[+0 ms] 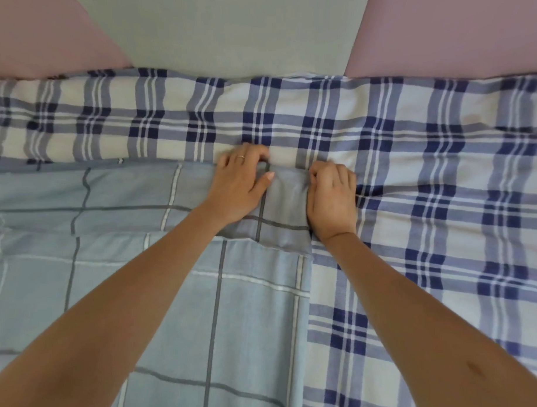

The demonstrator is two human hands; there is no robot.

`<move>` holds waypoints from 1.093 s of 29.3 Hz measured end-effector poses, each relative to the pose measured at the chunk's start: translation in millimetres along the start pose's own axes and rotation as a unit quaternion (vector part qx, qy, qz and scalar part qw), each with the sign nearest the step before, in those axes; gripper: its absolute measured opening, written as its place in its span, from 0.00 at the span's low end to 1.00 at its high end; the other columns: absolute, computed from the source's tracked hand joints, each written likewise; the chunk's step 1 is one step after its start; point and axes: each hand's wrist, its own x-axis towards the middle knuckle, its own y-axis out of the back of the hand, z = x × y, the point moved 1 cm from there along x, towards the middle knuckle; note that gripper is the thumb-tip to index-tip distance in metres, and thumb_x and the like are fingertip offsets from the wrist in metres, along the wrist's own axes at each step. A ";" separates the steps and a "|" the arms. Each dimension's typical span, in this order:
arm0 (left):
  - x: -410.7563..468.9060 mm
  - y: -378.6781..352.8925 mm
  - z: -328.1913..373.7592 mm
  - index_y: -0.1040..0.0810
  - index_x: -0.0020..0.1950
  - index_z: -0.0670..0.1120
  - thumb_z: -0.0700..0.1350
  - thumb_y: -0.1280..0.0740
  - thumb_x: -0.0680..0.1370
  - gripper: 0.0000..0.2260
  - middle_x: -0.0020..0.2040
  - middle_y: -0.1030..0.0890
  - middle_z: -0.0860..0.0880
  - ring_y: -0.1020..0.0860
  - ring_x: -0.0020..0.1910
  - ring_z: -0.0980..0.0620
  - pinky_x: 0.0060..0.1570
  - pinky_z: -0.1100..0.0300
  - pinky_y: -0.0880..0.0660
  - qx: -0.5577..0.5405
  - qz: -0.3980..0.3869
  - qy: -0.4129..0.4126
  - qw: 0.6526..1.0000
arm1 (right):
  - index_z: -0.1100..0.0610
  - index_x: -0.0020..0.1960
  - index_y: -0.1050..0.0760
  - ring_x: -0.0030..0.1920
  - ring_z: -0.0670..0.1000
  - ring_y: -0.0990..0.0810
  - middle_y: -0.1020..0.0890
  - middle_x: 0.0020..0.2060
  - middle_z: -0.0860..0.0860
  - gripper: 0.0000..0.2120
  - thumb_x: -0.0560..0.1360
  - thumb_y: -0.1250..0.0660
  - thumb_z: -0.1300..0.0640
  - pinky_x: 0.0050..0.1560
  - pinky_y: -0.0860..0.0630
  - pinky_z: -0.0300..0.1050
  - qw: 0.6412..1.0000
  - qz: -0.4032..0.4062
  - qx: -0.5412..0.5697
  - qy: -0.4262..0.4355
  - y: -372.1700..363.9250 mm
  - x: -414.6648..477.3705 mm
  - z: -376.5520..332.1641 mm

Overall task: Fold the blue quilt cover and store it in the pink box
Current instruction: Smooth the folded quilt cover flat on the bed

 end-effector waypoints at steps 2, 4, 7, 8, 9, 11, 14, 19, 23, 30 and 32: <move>-34.6 9.5 7.2 0.32 0.66 0.44 0.54 0.44 0.78 0.20 0.65 0.30 0.45 0.34 0.66 0.47 0.68 0.46 0.45 -0.004 0.062 0.038 0.997 | 0.62 0.50 0.27 0.45 0.55 0.32 0.23 0.42 0.59 0.13 0.70 0.47 0.68 0.52 0.36 0.49 1.000 -0.011 -0.008 0.000 1.0 2.7 0.3; -97.0 20.0 14.1 0.32 0.67 0.45 0.50 0.43 0.79 0.18 0.67 0.31 0.44 0.35 0.68 0.47 0.70 0.43 0.47 -0.014 0.133 0.095 0.986 | 0.62 0.50 0.25 0.46 0.57 0.30 0.23 0.44 0.60 0.13 0.70 0.45 0.68 0.52 0.35 0.50 0.999 -0.016 -0.035 0.009 2.5 -0.2 -1.0; -216.4 19.6 20.5 0.30 0.65 0.47 0.48 0.42 0.77 0.18 0.69 0.32 0.41 0.35 0.69 0.44 0.66 0.42 0.43 0.019 0.155 0.199 0.967 | 0.62 0.48 0.23 0.45 0.61 0.25 0.22 0.44 0.61 0.13 0.70 0.44 0.67 0.49 0.32 0.51 0.997 -0.041 -0.060 0.005 6.9 1.8 -5.4; -259.1 18.3 14.5 0.30 0.66 0.47 0.49 0.42 0.76 0.19 0.69 0.33 0.40 0.35 0.69 0.42 0.65 0.42 0.43 0.047 0.148 0.245 0.957 | 0.62 0.48 0.22 0.45 0.62 0.24 0.22 0.44 0.61 0.14 0.70 0.45 0.67 0.49 0.32 0.50 0.997 -0.059 -0.059 -0.001 9.0 2.2 -9.4; -297.1 19.1 4.2 0.29 0.66 0.47 0.49 0.43 0.75 0.20 0.70 0.33 0.39 0.36 0.70 0.41 0.65 0.41 0.43 0.070 0.146 0.301 0.940 | 0.62 0.47 0.22 0.45 0.63 0.24 0.21 0.44 0.61 0.15 0.69 0.45 0.67 0.49 0.31 0.50 0.996 -0.075 -0.058 -0.005 10.3 -0.2 -9.5; -352.7 19.5 -27.5 0.29 0.68 0.45 0.51 0.44 0.74 0.23 0.71 0.35 0.37 0.39 0.72 0.37 0.66 0.38 0.45 0.089 0.158 0.458 0.870 | 0.63 0.47 0.22 0.46 0.64 0.24 0.21 0.45 0.62 0.17 0.67 0.48 0.67 0.50 0.29 0.53 0.994 -0.096 -0.028 -0.042 22.7 3.7 -7.6; -393.4 30.8 -80.8 0.34 0.73 0.41 0.54 0.49 0.75 0.29 0.74 0.41 0.34 0.46 0.74 0.32 0.67 0.32 0.51 0.032 0.165 0.648 0.743 | 0.63 0.53 0.22 0.55 0.66 0.26 0.24 0.55 0.63 0.17 0.68 0.44 0.68 0.61 0.35 0.57 0.981 -0.119 -0.117 -0.098 34.9 -3.6 -47.0; -379.7 38.2 -124.9 0.41 0.76 0.43 0.59 0.53 0.76 0.33 0.76 0.43 0.37 0.45 0.74 0.34 0.68 0.34 0.50 -0.008 0.190 0.713 0.675 | 0.61 0.59 0.23 0.59 0.63 0.25 0.21 0.56 0.61 0.22 0.67 0.43 0.62 0.63 0.36 0.53 0.913 -0.183 0.066 0.358 -33.1 -86.2 -227.9; -388.6 23.0 -123.4 0.40 0.76 0.46 0.59 0.53 0.76 0.31 0.75 0.40 0.39 0.44 0.74 0.36 0.68 0.34 0.49 0.031 0.195 0.711 0.675 | 0.48 0.68 0.27 0.70 0.56 0.31 0.27 0.68 0.49 0.26 0.74 0.51 0.50 0.71 0.43 0.53 0.713 -0.361 0.001 0.601 -112.2 -149.7 -326.0; -386.4 19.1 -140.2 0.39 0.76 0.49 0.61 0.50 0.75 0.31 0.76 0.39 0.43 0.44 0.75 0.41 0.69 0.38 0.49 0.053 0.191 0.725 0.660 | 0.42 0.77 0.60 0.77 0.52 0.57 0.57 0.78 0.45 0.36 0.73 0.59 0.28 0.74 0.63 0.60 0.756 -0.415 -0.176 0.474 -222.6 -16.2 -361.0; -388.7 21.2 -147.4 0.40 0.76 0.49 0.60 0.51 0.75 0.31 0.76 0.40 0.44 0.45 0.75 0.42 0.70 0.39 0.50 0.040 0.178 0.736 0.652 | 0.42 0.77 0.61 0.77 0.51 0.57 0.57 0.78 0.46 0.35 0.75 0.57 0.30 0.73 0.64 0.61 0.774 -0.413 -0.209 0.432 -233.5 -5.6 -374.0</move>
